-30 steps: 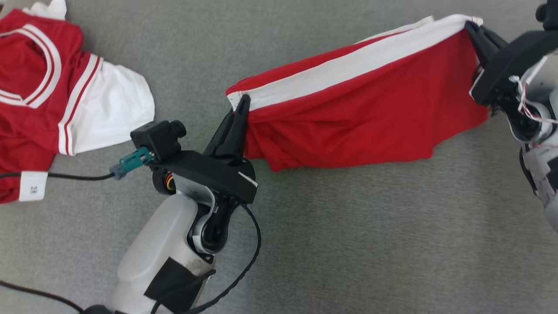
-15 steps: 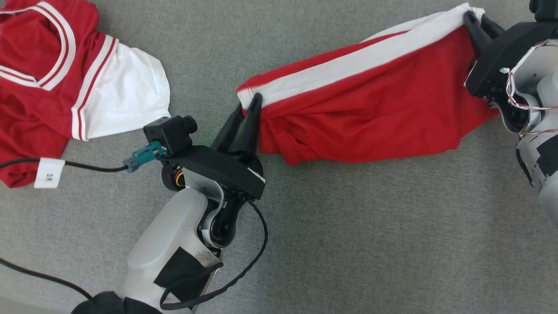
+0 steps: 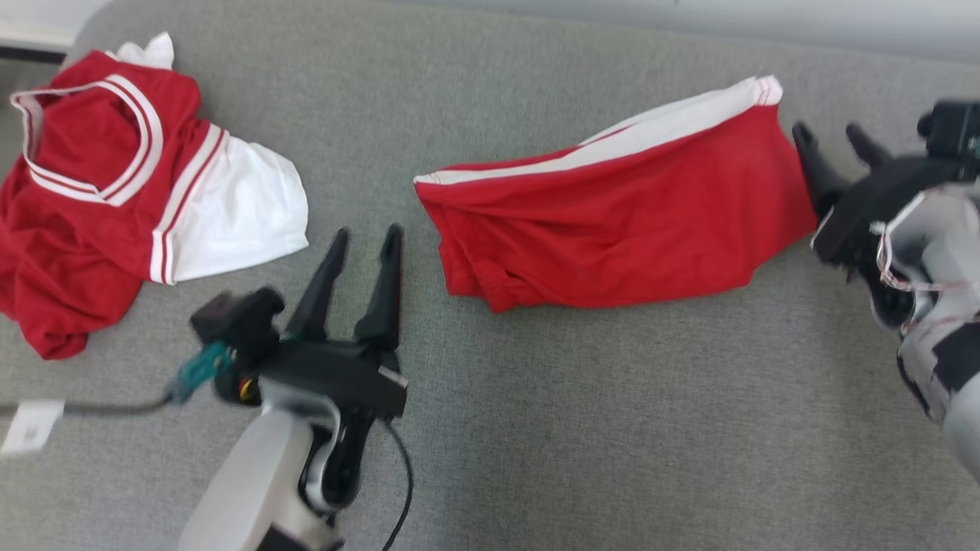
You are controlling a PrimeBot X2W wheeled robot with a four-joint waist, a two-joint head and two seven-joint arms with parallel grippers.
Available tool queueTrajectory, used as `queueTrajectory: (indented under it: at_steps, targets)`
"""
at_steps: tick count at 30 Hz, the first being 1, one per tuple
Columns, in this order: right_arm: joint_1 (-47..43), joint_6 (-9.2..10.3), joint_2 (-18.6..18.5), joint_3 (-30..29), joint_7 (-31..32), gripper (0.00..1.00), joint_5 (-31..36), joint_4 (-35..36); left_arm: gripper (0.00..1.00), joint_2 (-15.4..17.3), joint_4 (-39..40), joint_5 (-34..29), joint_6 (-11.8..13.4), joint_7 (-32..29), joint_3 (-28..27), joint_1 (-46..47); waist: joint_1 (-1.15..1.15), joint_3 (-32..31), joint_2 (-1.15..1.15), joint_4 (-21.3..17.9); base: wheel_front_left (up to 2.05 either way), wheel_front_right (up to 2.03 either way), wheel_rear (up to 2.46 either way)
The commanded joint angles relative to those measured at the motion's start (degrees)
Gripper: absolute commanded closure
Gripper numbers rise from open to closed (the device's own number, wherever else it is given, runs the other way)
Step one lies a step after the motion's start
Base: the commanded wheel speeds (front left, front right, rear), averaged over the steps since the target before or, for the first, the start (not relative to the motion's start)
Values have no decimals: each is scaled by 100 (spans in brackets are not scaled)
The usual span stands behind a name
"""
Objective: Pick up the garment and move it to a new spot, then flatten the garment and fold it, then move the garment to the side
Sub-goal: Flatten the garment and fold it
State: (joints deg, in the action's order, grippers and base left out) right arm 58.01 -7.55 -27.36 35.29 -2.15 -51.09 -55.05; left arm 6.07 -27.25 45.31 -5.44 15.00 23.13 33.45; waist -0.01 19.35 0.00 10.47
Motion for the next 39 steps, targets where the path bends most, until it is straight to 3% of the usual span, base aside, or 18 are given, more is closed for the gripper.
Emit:
queueTrajectory:
  at_steps: [1, 5, 15, 21, 30, 31, 32, 33, 39]
  targets:
    - [-248, 13, -59, 63, -100, 0, -140, 13, 0, 57, 384, -512, 85, 16, -247, -408, 1, -298, 0, -57, 0, 0, 0]
    - [-552, 13, -116, 161, -197, 0, -328, -58, 0, 54, 1100, -1651, 228, 17, -652, -1123, 1, -422, 0, -12, 0, 0, 0]
    - [-502, 13, -70, 315, -251, 0, -521, -471, 0, -292, 1787, -2776, 109, 18, -1278, -2192, 1, -344, 0, 265, 0, 0, 0]
    - [-387, 13, -4, 401, -276, 0, -494, -798, 0, -320, 1839, -2970, 94, 18, -1380, -2410, 1, -267, 0, 389, 0, 0, 0]
    - [-140, 13, 109, 576, -157, 0, -437, -1291, 0, -320, 1867, -2683, 220, 18, -1185, -2301, 1, -95, 0, 587, 0, 0, 0]
    - [-131, 13, 130, 595, -116, 11, -458, -1311, 0, -320, 1855, -2679, 235, 18, -1174, -2274, 1, -81, 0, 599, 0, 0, 0]
    - [-121, 13, 141, 613, -95, 77, -474, -1315, 0, -320, 1849, -2669, 239, 18, -1168, -2256, 1, -72, 0, 604, 0, 0, 0]
    - [-120, 13, 156, 627, -105, 100, -486, -1313, 0, -320, 1842, -2653, 252, 18, -1171, -2253, 1, -65, 0, 607, 0, 0, 0]
    - [-272, 13, 145, 648, -312, 100, -604, -1247, 0, -320, 1711, -2683, 280, 19, -1266, -2357, 1, -223, 0, 476, 0, 0, 0]
